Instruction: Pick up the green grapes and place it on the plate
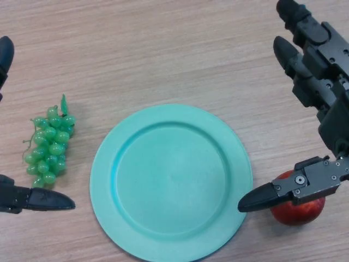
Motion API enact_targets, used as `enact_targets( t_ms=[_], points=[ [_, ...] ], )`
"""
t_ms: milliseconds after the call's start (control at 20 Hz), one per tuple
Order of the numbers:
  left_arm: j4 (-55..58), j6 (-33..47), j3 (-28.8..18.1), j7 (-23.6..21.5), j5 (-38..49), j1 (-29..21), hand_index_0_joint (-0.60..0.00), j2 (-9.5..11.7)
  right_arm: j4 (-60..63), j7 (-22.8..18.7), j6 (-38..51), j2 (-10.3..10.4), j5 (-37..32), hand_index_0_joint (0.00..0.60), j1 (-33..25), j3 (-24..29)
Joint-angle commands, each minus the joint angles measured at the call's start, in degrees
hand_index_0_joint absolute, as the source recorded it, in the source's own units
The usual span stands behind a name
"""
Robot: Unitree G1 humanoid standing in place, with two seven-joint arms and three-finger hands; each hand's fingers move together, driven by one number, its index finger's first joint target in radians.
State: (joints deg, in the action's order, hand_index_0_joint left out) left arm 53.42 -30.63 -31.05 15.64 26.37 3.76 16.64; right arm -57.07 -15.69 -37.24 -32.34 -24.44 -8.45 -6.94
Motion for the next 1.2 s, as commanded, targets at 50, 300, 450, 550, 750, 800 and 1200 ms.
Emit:
enact_targets(
  t_ms=[50,300,450,550,750,800,1200],
  points=[
    [2.8,8.8,-3.6,1.3,0.9,-0.3,0.000,1.4,-2.9,-2.3,9.5,-2.1,1.1,0.000,-1.1,2.7],
    [2.2,9.3,-3.4,1.4,0.6,0.1,0.000,1.0,-2.9,-3.6,9.8,-3.3,-0.4,0.000,-1.3,3.2],
    [1.7,9.1,-3.1,1.3,0.6,-0.3,0.000,1.4,-2.9,-3.9,9.6,-3.6,-1.3,0.000,-1.5,4.1],
    [-0.1,10.0,-2.9,1.2,-0.9,-1.5,0.000,2.4,-2.9,-4.1,9.8,-4.3,-1.8,0.000,-1.5,4.7],
    [-11.6,17.3,-1.0,1.4,-9.7,-5.0,0.000,5.1,-2.9,-3.3,9.8,-4.1,-1.3,0.000,-1.4,5.1],
    [-16.5,20.8,0.1,1.1,-13.2,-6.2,0.000,6.1,-2.9,-2.6,9.5,-3.5,-0.8,0.000,-1.3,5.2],
    [-45.7,41.5,6.6,-5.3,-34.8,-10.3,0.000,10.8,-2.9,2.1,6.8,0.9,1.6,0.000,-1.3,7.1]
  ],
)
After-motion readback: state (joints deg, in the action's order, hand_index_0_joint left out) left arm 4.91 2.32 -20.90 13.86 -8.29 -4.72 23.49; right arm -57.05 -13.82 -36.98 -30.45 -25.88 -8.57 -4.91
